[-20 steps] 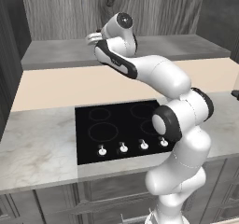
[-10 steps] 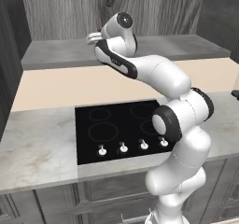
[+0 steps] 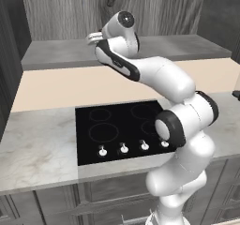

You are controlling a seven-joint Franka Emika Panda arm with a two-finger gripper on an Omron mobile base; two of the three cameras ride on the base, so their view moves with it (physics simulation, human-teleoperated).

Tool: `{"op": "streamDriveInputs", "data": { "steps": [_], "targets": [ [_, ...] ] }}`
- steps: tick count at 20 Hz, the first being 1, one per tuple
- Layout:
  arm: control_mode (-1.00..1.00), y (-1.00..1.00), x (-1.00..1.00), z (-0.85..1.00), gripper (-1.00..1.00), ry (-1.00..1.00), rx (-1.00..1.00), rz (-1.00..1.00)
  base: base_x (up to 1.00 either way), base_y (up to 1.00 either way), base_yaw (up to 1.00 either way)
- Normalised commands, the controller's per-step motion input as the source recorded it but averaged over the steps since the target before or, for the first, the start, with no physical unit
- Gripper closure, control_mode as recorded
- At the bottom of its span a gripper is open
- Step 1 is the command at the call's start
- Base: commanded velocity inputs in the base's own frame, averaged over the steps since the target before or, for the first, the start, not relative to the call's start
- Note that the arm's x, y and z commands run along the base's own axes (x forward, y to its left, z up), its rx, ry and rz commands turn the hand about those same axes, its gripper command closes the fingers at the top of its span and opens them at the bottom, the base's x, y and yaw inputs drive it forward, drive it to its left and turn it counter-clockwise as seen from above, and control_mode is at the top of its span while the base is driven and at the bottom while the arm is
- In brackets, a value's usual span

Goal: Take 2 condiments from the cabinet and move them on the counter near the stove.Make sure the condiments are lined up with each other, next to each other.

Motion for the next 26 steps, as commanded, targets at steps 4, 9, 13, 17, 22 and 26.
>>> {"op": "streamDriveInputs", "data": {
  "steps": [4, 9, 13, 17, 22, 26],
  "targets": [
    [-1.00, 0.00, -0.66, 0.00, 1.00, -0.07, 0.00, 0.00, 0.00, 0.00, 0.00],
    [-1.00, -0.07, -0.76, 0.00, 1.00, -0.03, 0.00, 0.00, 0.00, 0.00, 0.00],
    [-1.00, -0.32, -0.82, 0.01, 1.00, 0.00, 0.00, 0.00, 0.00, 0.00, 0.00],
    [-1.00, -0.34, -0.80, 0.08, 1.00, 0.00, 0.00, 0.00, 0.00, 0.00, 0.00],
    [-1.00, -0.36, -0.81, 0.08, 1.00, 0.00, 0.00, 0.00, 0.00, 0.00, 0.00],
    [-1.00, -0.32, -0.76, 0.03, 1.00, 0.00, 0.00, 0.00, 0.00, 0.00, 0.00]
  ]
}}
